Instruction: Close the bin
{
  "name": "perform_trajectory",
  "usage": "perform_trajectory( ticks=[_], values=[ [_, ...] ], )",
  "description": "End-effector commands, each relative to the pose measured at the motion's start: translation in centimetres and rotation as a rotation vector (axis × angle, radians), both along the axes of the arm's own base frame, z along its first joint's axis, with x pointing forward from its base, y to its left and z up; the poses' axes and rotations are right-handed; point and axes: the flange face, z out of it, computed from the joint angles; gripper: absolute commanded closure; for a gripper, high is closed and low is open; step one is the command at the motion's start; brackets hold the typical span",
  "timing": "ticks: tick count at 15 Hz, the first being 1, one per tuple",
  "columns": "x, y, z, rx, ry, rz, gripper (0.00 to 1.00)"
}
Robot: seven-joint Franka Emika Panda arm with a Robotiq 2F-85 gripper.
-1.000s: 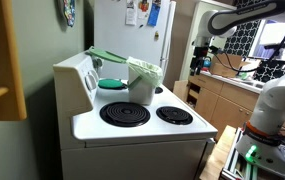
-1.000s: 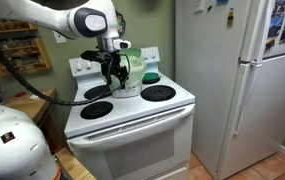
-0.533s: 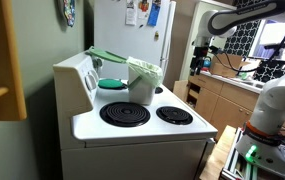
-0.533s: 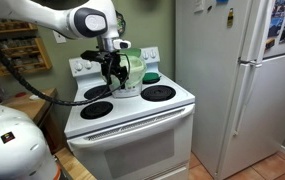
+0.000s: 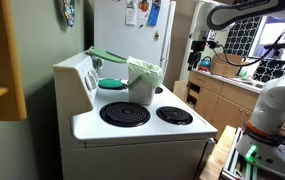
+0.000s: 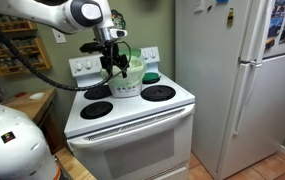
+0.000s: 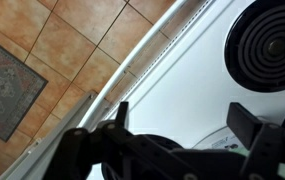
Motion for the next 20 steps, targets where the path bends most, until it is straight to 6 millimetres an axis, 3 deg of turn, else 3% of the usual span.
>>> perform_trajectory(
  ticks=[1,4,8,9,11,20],
  values=[
    [2.6,4.3,4.3,-0.154,-0.026,0.109,0.00],
    [5.2,8.6,6.4,-0.273,-0.080,0.203,0.00],
    [8.0,13.7,7.2,-0.373,-0.148,0.311,0.00],
    [6.5,12.2,7.1,-0.339,-0.137,0.295,0.00],
    [7.1,13.1,6.8,-0.336,-0.136,0.304,0.00],
    [7.1,12.5,7.2,-0.334,-0.141,0.293,0.00]
  ],
)
